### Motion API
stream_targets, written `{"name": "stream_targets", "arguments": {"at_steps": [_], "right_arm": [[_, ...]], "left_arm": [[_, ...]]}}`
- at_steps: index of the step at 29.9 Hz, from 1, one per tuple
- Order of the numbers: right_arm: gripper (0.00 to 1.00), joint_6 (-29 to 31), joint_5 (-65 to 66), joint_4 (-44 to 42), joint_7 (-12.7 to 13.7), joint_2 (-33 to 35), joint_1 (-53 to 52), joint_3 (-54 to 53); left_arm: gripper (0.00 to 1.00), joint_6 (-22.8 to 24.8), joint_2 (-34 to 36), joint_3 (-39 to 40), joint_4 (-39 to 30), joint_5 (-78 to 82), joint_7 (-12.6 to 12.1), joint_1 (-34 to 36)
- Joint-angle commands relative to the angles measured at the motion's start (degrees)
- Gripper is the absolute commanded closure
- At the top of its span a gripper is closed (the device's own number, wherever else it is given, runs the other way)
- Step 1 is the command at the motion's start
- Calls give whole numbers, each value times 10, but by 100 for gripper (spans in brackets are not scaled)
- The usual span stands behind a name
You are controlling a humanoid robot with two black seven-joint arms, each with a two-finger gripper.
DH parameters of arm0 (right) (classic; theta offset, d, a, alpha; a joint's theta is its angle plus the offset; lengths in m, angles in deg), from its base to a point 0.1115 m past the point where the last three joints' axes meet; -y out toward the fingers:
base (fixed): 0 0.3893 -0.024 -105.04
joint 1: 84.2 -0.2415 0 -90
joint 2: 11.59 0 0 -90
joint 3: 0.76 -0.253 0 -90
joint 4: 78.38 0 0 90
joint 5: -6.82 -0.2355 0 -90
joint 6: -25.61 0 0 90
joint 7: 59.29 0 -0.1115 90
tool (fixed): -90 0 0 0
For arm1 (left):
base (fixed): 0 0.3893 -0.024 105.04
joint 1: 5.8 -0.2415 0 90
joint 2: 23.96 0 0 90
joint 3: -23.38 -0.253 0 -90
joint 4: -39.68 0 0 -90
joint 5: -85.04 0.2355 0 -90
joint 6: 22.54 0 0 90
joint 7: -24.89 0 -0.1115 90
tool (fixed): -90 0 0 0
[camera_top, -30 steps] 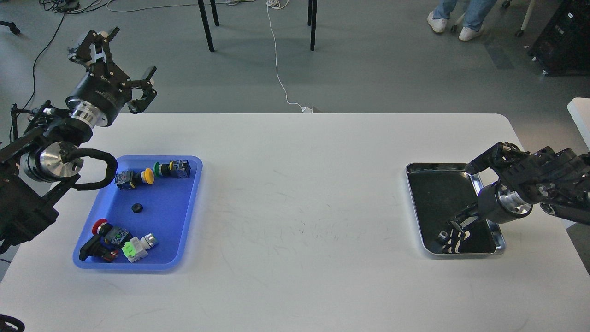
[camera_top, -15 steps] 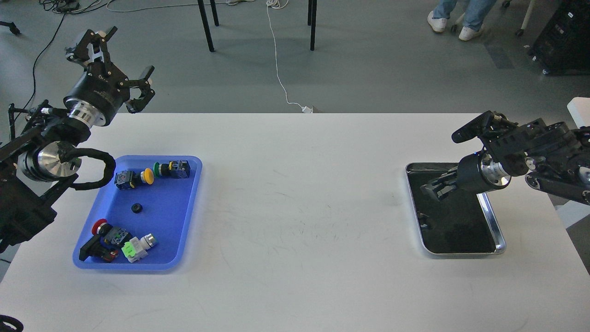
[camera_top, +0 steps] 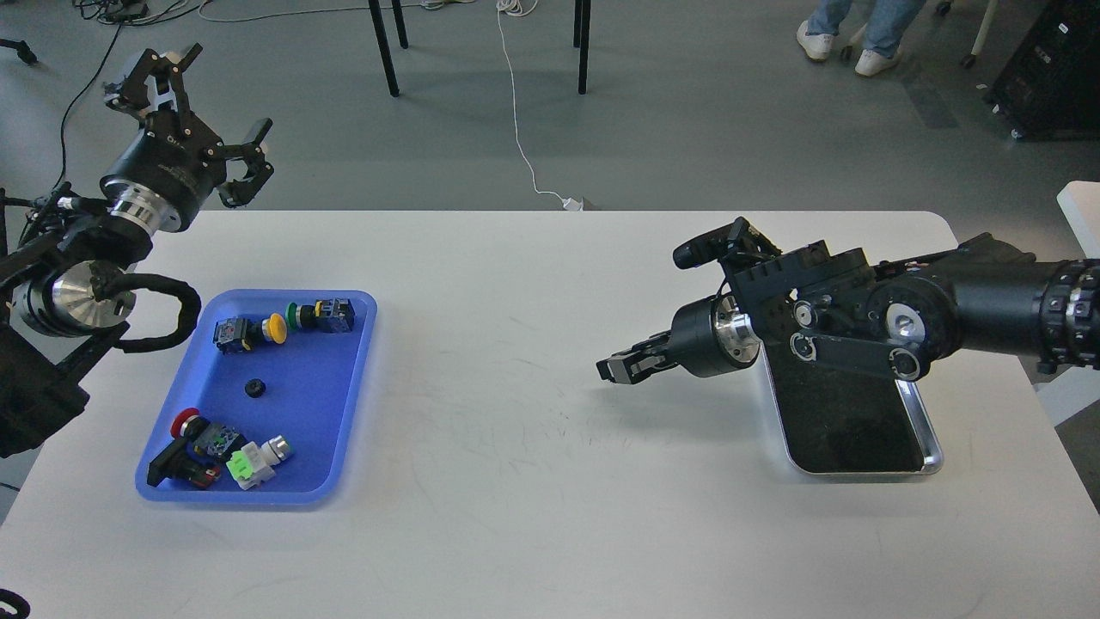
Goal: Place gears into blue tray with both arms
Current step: 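Carry the second black piece toward the table center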
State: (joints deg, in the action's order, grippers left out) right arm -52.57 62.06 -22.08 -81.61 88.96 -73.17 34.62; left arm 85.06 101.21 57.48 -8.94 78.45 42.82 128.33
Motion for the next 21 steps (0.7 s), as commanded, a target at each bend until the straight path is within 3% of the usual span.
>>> {"name": "stream_targets", "arguments": {"at_steps": [1, 5, 21], "right_arm": [[81, -13, -26, -28, 1, -55, 18, -1], [81, -17, -37, -71, 1, -106, 40, 1], [70, -30, -37, -108, 3, -106, 76, -3]], "left_arm": [[2, 0, 2, 0, 0, 0, 0, -1], [2, 0, 2, 0, -1, 0, 0, -1], [2, -1, 13, 0, -3, 1, 4, -13]]}}
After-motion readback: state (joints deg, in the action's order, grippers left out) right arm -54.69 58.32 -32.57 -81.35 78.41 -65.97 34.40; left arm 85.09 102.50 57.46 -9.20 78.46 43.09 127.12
